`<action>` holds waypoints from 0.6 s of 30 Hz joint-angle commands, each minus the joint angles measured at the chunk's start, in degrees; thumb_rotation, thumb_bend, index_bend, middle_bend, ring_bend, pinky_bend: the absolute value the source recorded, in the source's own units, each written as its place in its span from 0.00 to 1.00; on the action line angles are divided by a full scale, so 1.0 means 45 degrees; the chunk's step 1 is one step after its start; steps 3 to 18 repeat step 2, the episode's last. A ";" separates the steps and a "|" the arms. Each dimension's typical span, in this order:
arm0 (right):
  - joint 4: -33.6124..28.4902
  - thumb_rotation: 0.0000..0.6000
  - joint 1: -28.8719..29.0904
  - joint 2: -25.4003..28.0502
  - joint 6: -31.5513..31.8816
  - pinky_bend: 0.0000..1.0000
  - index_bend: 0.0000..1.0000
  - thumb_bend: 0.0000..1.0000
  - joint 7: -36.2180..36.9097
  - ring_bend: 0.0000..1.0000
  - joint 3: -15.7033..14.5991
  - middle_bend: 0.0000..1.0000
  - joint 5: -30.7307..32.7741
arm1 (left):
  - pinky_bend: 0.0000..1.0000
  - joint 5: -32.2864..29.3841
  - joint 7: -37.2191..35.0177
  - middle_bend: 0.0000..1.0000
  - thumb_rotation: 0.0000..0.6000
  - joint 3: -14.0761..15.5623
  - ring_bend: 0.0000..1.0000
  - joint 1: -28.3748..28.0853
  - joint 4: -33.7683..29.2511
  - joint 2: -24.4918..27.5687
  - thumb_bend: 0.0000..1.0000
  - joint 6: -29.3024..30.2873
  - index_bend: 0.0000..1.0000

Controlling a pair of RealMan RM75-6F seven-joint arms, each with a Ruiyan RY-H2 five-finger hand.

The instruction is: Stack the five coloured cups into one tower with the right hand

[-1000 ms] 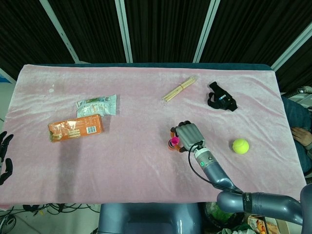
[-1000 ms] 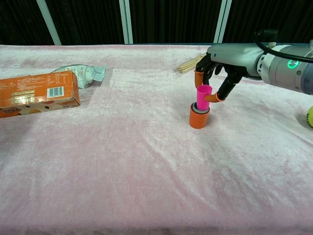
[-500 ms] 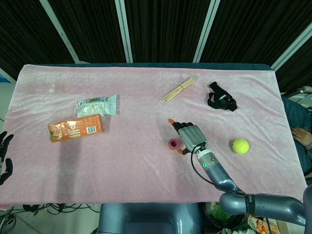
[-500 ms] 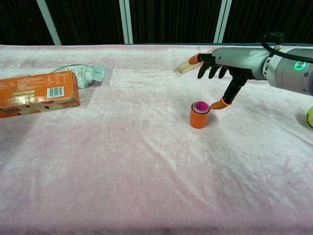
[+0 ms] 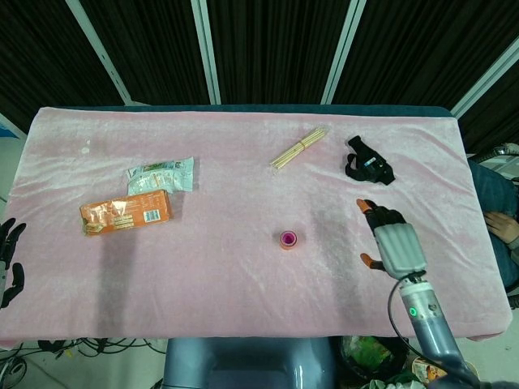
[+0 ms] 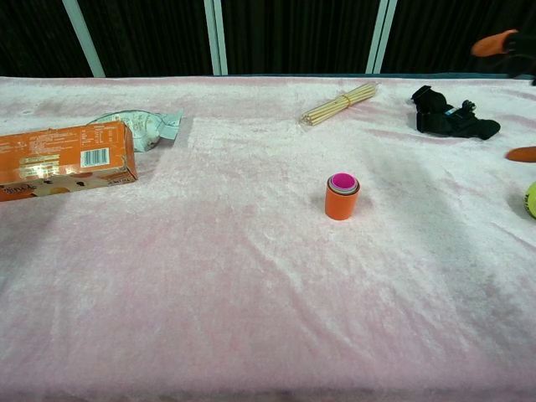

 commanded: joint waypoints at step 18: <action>0.0504 1.00 -0.1962 0.0217 0.2014 0.21 0.01 0.09 0.0689 0.16 -0.1015 0.08 -0.1271 | 0.01 0.0097 0.0024 0.02 1.00 0.0041 0.00 0.0011 -0.0112 0.0038 0.71 0.0032 0.06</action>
